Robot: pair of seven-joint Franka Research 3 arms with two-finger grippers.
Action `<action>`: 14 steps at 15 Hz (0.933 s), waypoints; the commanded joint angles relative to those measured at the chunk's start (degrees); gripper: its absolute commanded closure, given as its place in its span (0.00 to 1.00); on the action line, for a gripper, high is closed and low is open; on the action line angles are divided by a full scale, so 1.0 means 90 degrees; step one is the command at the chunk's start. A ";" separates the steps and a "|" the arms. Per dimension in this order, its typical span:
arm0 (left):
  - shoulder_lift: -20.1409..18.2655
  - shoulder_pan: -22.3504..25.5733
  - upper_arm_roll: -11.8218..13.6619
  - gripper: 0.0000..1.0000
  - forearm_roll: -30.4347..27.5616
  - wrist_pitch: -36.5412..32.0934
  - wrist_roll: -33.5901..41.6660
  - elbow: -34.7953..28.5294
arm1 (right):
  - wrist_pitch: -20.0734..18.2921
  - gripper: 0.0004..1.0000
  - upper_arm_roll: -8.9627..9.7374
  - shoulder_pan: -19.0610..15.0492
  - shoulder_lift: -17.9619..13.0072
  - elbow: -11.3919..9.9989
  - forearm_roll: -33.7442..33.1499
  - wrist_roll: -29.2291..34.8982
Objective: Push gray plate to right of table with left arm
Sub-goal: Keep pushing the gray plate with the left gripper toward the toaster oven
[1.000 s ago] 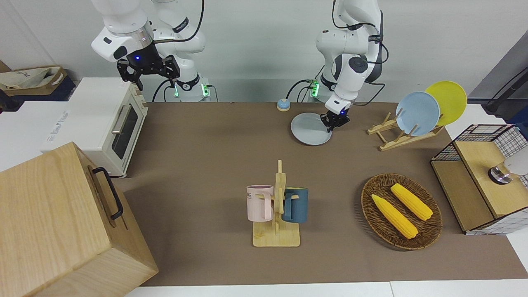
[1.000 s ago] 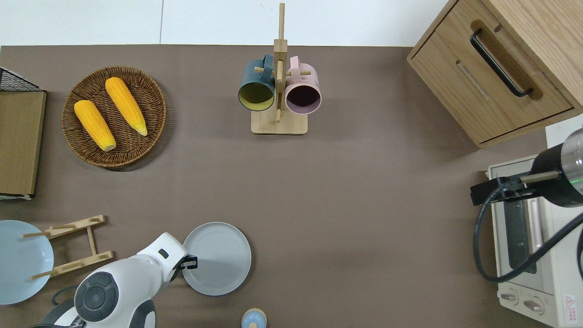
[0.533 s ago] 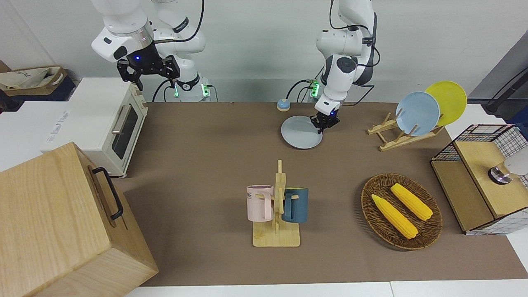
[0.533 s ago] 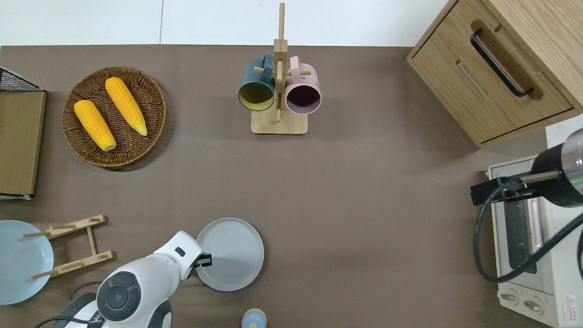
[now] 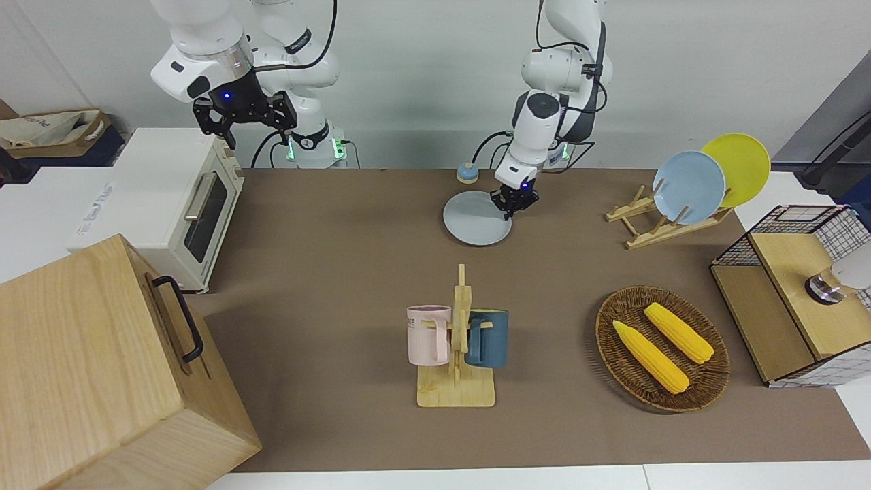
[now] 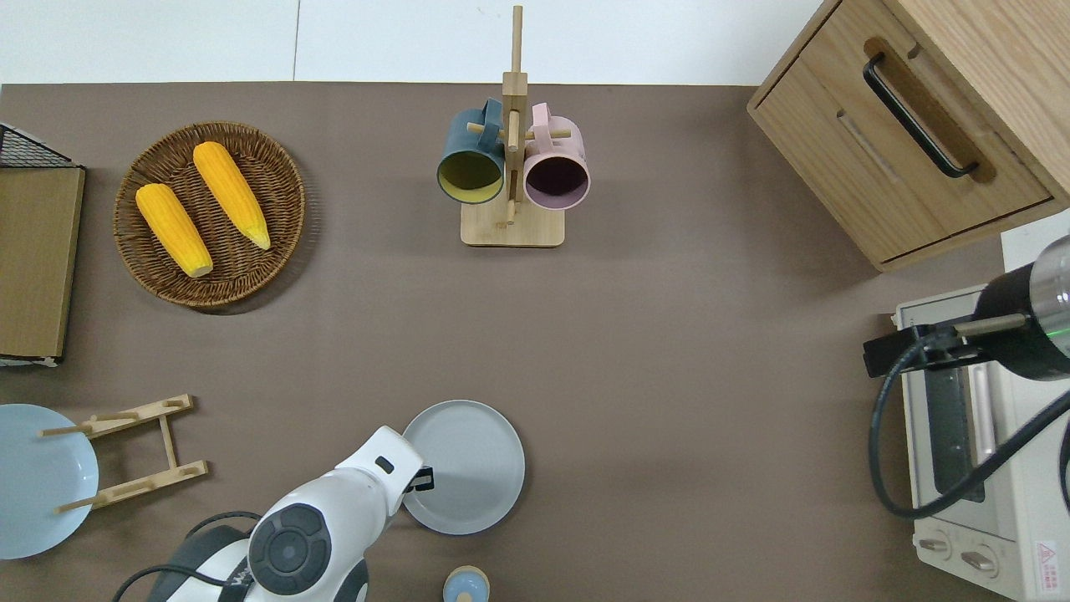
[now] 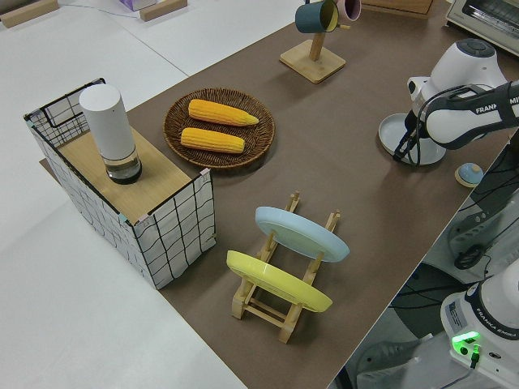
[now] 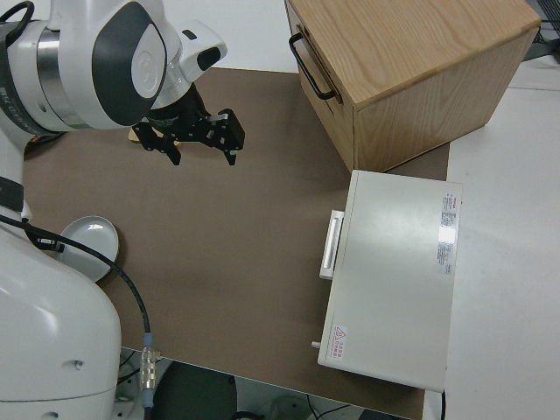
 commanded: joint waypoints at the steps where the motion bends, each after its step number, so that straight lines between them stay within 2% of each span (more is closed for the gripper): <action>1: 0.0720 -0.0176 -0.0432 1.00 -0.0101 0.0156 -0.0567 0.0243 | -0.0099 0.02 0.0102 -0.0128 -0.0016 0.0059 0.0027 0.0074; 9: 0.1188 -0.0196 -0.1165 1.00 0.0026 0.0127 -0.1719 0.0839 | -0.0099 0.02 0.0102 -0.0119 -0.0016 0.0059 0.0027 0.0074; 14: 0.1588 -0.0400 -0.1321 1.00 0.0679 0.0108 -0.2763 0.1268 | -0.0099 0.02 0.0102 -0.0119 -0.0016 0.0059 0.0027 0.0074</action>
